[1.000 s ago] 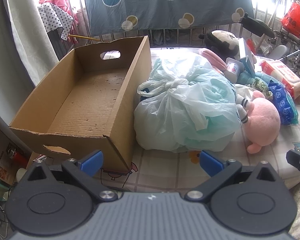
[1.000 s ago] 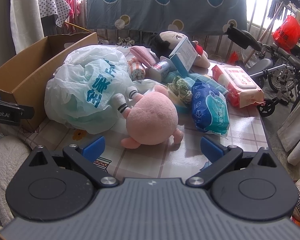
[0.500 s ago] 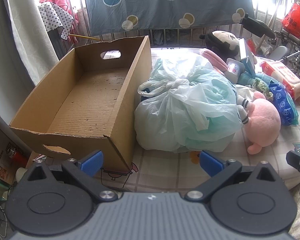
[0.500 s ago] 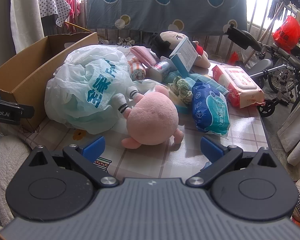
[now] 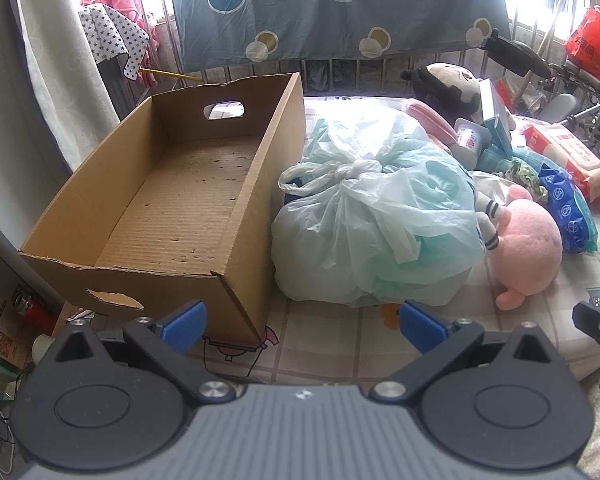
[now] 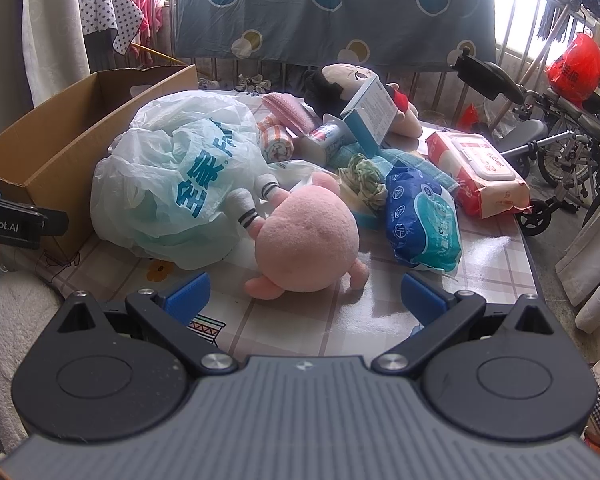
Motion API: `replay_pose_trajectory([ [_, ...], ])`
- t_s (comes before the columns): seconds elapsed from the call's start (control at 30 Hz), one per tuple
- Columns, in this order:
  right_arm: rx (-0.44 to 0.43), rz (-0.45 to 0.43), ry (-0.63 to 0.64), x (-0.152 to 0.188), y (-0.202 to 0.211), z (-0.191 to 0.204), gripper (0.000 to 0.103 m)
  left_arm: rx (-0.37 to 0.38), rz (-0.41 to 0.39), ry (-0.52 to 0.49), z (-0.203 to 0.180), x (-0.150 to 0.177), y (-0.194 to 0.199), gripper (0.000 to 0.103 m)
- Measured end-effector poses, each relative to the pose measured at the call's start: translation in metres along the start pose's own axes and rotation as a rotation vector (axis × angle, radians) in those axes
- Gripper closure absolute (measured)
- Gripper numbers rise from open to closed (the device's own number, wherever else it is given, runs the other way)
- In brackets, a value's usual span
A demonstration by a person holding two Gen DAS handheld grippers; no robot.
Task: Organize soft objects
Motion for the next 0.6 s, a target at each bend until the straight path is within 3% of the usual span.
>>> replay_pose_trajectory([
  [0.6, -0.011, 0.002, 0.003, -0.003, -0.0042, 0.0033, 0.001, -0.004, 0.006, 0.003, 0.0031, -0.0016, -0.0022, 0.0],
])
Point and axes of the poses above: each gripper's, at about its wrist camera, not at the fingertips, and y roughly against the way its jaws point, z to its left, x to its underside, the point moved 4 cm from there along -y, roughly the way its jaws point, and after that the axes turned 3 degrees about -y, right-handed, at the moved point
